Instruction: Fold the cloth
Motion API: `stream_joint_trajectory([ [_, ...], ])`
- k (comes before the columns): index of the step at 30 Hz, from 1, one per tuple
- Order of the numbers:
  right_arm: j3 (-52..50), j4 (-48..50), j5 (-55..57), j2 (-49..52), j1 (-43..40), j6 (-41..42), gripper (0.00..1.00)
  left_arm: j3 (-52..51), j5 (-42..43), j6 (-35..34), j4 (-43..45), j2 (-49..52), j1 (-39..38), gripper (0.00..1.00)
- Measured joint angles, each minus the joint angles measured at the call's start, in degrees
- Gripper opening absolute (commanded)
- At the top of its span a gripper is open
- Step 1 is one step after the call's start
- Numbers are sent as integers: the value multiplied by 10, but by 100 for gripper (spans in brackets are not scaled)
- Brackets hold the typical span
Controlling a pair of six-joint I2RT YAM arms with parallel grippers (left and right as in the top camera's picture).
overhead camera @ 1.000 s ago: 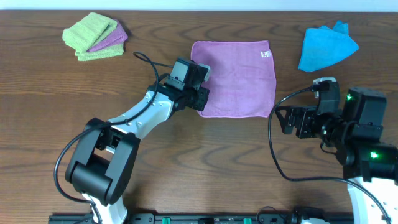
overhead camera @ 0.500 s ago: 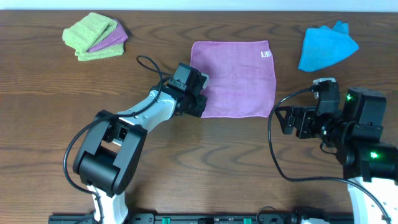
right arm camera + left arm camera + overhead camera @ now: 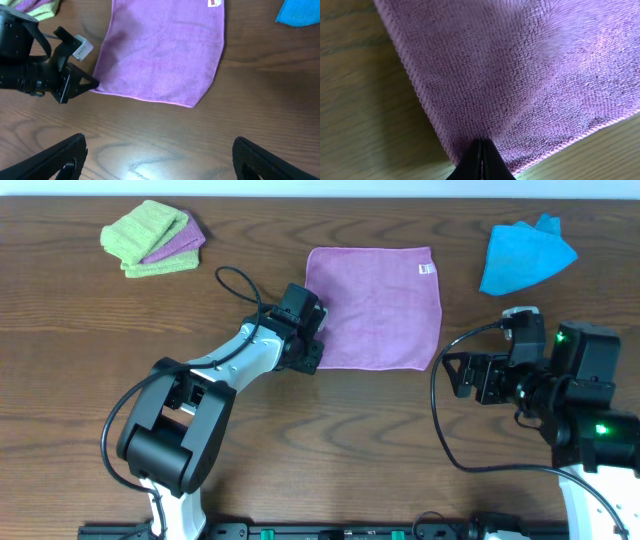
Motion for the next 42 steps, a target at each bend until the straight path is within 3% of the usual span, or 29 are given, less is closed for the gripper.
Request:
stream_joint_trajectory([
  [18, 0, -6, 52, 0, 0, -14, 90, 9, -48, -50, -143, -15, 13, 6],
  [26, 0, -37, 82, 0, 0, -17, 89, 5, -63, -65, -193, -66, 19, 6],
  [35, 0, -30, 96, 0, 0, -22, 93, -15, -63, -76, -184, -135, 19, 6],
  [42, 1, 6, 70, 64, 0, -25, 86, -15, -64, -78, -148, -204, 24, 9],
])
